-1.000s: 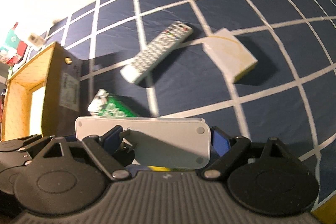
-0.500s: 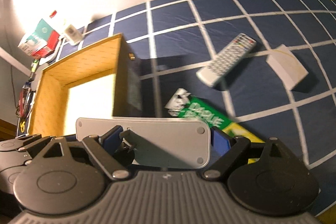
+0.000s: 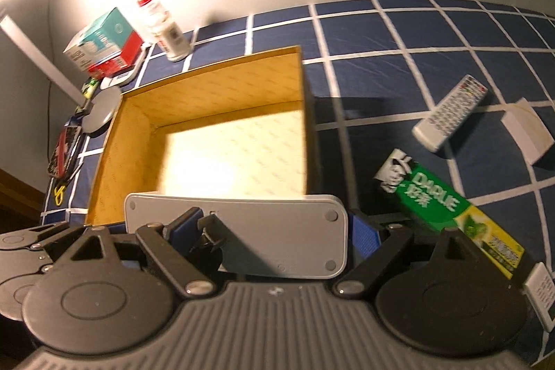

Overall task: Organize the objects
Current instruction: 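Carry the power strip with the right gripper into the cardboard box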

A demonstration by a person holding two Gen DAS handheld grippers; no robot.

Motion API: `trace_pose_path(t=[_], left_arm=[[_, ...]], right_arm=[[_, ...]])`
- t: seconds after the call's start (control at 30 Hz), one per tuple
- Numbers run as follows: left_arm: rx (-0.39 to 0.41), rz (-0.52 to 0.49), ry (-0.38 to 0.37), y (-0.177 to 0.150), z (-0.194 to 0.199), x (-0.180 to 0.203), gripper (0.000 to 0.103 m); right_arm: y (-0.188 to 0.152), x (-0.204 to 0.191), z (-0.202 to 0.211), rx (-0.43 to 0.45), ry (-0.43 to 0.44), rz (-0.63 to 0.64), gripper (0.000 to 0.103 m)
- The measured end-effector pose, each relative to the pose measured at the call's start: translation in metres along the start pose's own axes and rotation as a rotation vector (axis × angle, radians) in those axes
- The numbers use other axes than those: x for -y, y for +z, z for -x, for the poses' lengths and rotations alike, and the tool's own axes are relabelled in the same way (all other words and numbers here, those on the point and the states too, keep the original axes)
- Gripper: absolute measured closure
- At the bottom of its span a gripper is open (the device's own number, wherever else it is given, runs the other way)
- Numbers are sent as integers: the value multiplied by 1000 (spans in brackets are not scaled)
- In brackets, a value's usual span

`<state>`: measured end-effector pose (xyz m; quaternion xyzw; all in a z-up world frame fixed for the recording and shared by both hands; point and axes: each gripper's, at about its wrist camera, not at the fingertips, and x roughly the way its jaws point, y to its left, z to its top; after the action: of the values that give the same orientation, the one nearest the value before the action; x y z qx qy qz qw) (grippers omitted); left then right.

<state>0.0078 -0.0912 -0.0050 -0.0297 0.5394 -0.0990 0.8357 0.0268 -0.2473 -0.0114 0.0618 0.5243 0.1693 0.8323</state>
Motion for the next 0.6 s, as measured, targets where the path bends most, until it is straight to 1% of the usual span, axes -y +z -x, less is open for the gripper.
trace_pose_path(t=[0.3, 0.6], left_arm=[[14, 61, 23, -1, 4, -42, 21], [4, 83, 33, 16, -12, -68, 21]], right_arm=[[6, -45, -18, -10, 23, 61, 15], [25, -62, -46, -24, 31, 80, 15]])
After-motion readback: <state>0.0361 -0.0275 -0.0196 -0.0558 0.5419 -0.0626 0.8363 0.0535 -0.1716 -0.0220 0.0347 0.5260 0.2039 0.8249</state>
